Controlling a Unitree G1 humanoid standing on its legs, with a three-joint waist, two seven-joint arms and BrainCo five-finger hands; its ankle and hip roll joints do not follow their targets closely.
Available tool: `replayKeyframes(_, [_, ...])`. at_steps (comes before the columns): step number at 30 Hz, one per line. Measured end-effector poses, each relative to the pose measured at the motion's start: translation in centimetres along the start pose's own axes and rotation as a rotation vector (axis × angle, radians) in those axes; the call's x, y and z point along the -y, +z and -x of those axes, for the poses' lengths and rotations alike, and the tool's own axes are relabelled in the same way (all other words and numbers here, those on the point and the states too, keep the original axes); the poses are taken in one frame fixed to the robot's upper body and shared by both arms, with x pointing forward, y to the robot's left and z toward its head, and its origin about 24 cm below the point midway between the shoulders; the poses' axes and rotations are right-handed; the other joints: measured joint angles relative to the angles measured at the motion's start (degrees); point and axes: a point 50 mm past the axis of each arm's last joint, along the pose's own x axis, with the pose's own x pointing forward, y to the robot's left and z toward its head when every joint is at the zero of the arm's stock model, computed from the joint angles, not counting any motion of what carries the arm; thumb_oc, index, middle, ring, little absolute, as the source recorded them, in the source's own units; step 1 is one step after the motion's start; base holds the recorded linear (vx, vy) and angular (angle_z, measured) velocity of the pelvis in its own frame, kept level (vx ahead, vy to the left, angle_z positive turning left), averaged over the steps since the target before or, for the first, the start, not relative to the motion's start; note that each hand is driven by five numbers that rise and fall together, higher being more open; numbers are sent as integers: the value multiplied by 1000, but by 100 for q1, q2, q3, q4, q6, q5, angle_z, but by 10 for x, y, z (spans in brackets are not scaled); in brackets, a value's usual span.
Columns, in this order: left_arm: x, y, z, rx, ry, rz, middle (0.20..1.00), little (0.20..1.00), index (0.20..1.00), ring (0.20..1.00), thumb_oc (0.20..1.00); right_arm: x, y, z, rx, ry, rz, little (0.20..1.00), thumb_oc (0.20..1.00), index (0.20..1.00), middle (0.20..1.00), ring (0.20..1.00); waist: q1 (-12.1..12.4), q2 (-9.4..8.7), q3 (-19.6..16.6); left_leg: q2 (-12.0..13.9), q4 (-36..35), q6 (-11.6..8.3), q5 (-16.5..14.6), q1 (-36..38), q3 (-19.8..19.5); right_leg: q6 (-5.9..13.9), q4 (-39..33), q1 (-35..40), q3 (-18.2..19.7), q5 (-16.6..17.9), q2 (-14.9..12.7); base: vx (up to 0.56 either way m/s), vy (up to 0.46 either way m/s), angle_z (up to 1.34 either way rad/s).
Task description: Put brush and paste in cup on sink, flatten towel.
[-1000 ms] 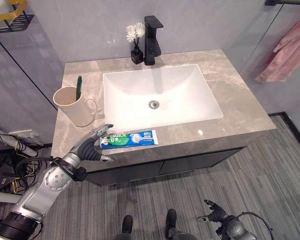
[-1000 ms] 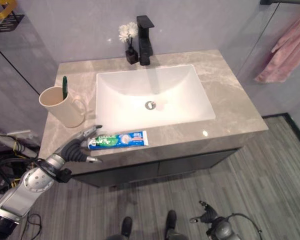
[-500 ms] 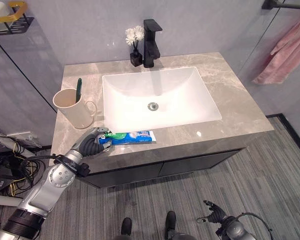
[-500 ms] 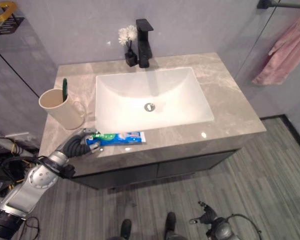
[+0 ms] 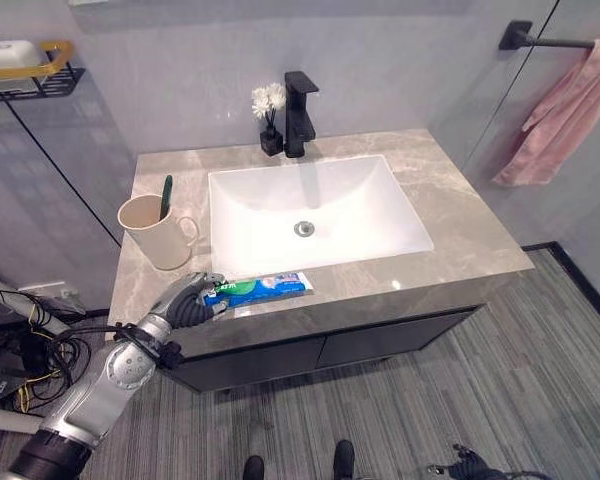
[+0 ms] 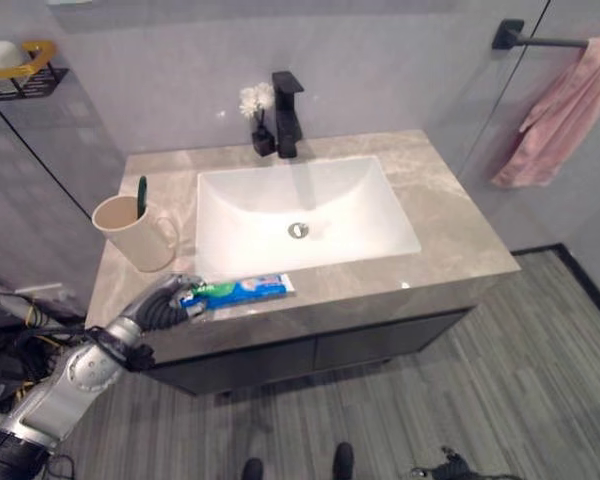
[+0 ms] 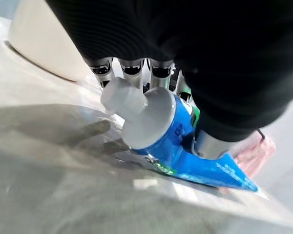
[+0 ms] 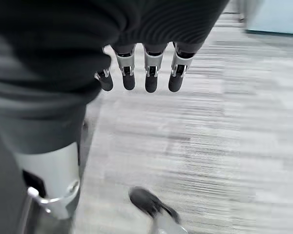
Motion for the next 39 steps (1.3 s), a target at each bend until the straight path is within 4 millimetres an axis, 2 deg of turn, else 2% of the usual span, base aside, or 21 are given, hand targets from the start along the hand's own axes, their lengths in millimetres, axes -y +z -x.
replayKeyframes(3, [-1, 0, 3, -2, 11, -54, 200, 200, 200, 200, 200, 14, 3, -1, -2, -76, -252, 1000, 1000, 1000, 1000, 1000, 2, -2, 3, 17, 0, -9, 5, 70, -10, -4, 0, 78, -14, 3, 16, -4, -11, 0])
replayKeyframes(8, [-15, 3, 5, 11, 118, -127, 200, 200, 200, 200, 200, 28, 27, -2, 104, -103, -383, 1000, 1000, 1000, 1000, 1000, -23, -63, -55, 20, 0, 10, -11, 135, -47, -16, 0, 163, -24, -9, 15, -11, -28, 3])
replayKeyframes(9, [-20, 3, 8, 6, 145, -144, 200, 200, 200, 200, 200, 33, 35, 0, 148, -107, -382, 1000, 1000, 1000, 1000, 1000, -27, -72, -61, 20, 0, 12, -12, 144, -48, -18, 0, 171, -26, -8, 15, 0, 0, 0])
replayKeyframes(11, [-43, 4, 11, 4, 282, -189, 200, 200, 200, 200, 200, 55, 70, 7, 333, -173, -422, 1000, 1000, 1000, 1000, 1000, -101, -115, -94, 17, 0, 6, -7, 181, -52, -21, 0, 206, -26, -2, 12, 0, 0, 0])
replayKeyframes(14, [-71, 12, 12, 36, 446, -240, 200, 200, 200, 200, 200, 74, 97, 17, 460, -228, -484, 1000, 1000, 1000, 1000, 1000, -125, -174, -139, 12, 0, -4, 0, 232, -48, -24, 0, 258, -22, -1, 12, 0, 0, 0])
replayKeyframes(15, [-82, 17, 11, 54, 508, -260, 200, 200, 200, 200, 200, 80, 112, 22, 523, -250, -497, 1000, 1000, 1000, 1000, 1000, -128, -190, -143, 8, 1, -1, -2, 288, -47, -39, 0, 312, -23, 8, 8, 0, 0, 0])
replayKeyframes(19, [-106, 36, 4, 141, 646, -286, 200, 200, 200, 200, 200, 87, 144, 40, 681, -261, -516, 1000, 1000, 1000, 1000, 1000, -127, -195, -165, 5, 0, 10, -23, 380, -40, -16, 0, 406, -19, -28, 2, 0, 0, 0])
replayKeyframes(20, [-114, 47, 3, 191, 683, -301, 200, 200, 200, 200, 200, 89, 160, 51, 764, -268, -525, 1000, 1000, 1000, 1000, 1000, -131, -172, -178, 5, 0, 10, -23, 378, -37, -17, 0, 400, -17, -27, 5, 0, 0, 0])
replayKeyframes(22, [-119, 53, 3, 221, 713, -315, 200, 200, 200, 200, 200, 91, 171, 59, 820, -272, -523, 1000, 1000, 1000, 1000, 1000, -145, -146, -192, 4, 1, 11, -23, 381, -34, -17, 1, 401, -9, -27, 6, 0, 0, 0])
replayKeyframes(26, [-145, 72, 2, 292, 819, -397, 200, 200, 200, 200, 200, 97, 212, 102, 1081, -302, -458, 1000, 1000, 1000, 1000, 1000, -191, -108, -192, 6, 1, 10, -22, 386, -14, -31, 1, 398, 4, -16, 11, 2, 3, -2])
replayKeyframes(29, [-164, 86, 5, 349, 927, -426, 200, 200, 200, 200, 200, 113, 241, 132, 1232, -394, -413, 1000, 1000, 1000, 1000, 1000, -205, -108, -193, 3, 1, 11, -23, 388, -15, -59, 2, 404, 4, 7, 9, 1, 2, -1])
replayKeyframes(30, [-177, 102, 1, 412, 980, -438, 200, 200, 200, 200, 200, 110, 281, 184, 1486, -354, -407, 1000, 1000, 1000, 1000, 1000, -221, -98, -187, 11, 1, 9, -20, 395, 2, -71, 2, 402, 5, 18, 15, 0, 0, 0])
replayKeyframes(31, [-183, 116, 2, 472, 1022, -447, 200, 200, 200, 200, 200, 104, 306, 231, 1721, -311, -377, 1000, 1000, 1000, 1000, 1000, -241, -97, -186, 19, 1, 2, -16, 421, -10, -75, 2, 434, 8, 37, 31, 0, 0, 0])
replayKeyframes(33, [-181, 120, 0, 497, 1025, -443, 200, 200, 200, 200, 200, 88, 326, 255, 1830, -189, -367, 1000, 1000, 1000, 1000, 1000, -198, -94, -187, 15, 1, 20, -32, 504, 0, -69, 10, 520, 11, 27, 22, 5, 7, -3])
replayKeyframes(35, [-178, 134, -13, 558, 986, -436, 200, 200, 200, 200, 200, 48, 357, 295, 1976, 117, -325, 1000, 1000, 1000, 1000, 1000, -198, -89, -185, 15, 1, 15, -34, 571, 7, -71, 1, 573, 26, 27, 24, 3, 3, -3])
replayKeyframes(36, [-178, 134, -13, 558, 986, -436, 200, 200, 200, 200, 200, 48, 357, 295, 1976, 117, -325, 1000, 1000, 1000, 1000, 1000, -198, -89, -185, 15, 1, 15, -34, 571, 7, -71, 1, 573, 26, 27, 24, 0, 0, 0])
replayKeyframes(37, [-172, 141, -18, 596, 958, -433, 200, 200, 200, 200, 200, 23, 368, 311, 2008, 334, -349, 1000, 1000, 1000, 1000, 1000, -138, -110, -199, 16, 2, 9, -31, 594, 6, -71, 1, 593, 22, 27, 27, 0, 0, 0])
replayKeyframes(38, [-169, 145, -19, 625, 941, -434, 200, 200, 200, 200, 200, 7, 373, 314, 1988, 465, -374, 1000, 1000, 1000, 1000, 1000, -107, -125, -209, 13, 2, 2, -29, 575, -3, -71, 1, 578, 20, 27, 28, -8, -1, 4])
replayKeyframes(39, [-167, 147, -19, 638, 933, -433, 200, 200, 200, 200, 200, 2, 373, 311, 1964, 521, -382, 1000, 1000, 1000, 1000, 1000, -12, -134, -214, 7, 2, 2, -29, 574, -12, -70, 1, 585, 9, 25, 14, -11, 0, 3])
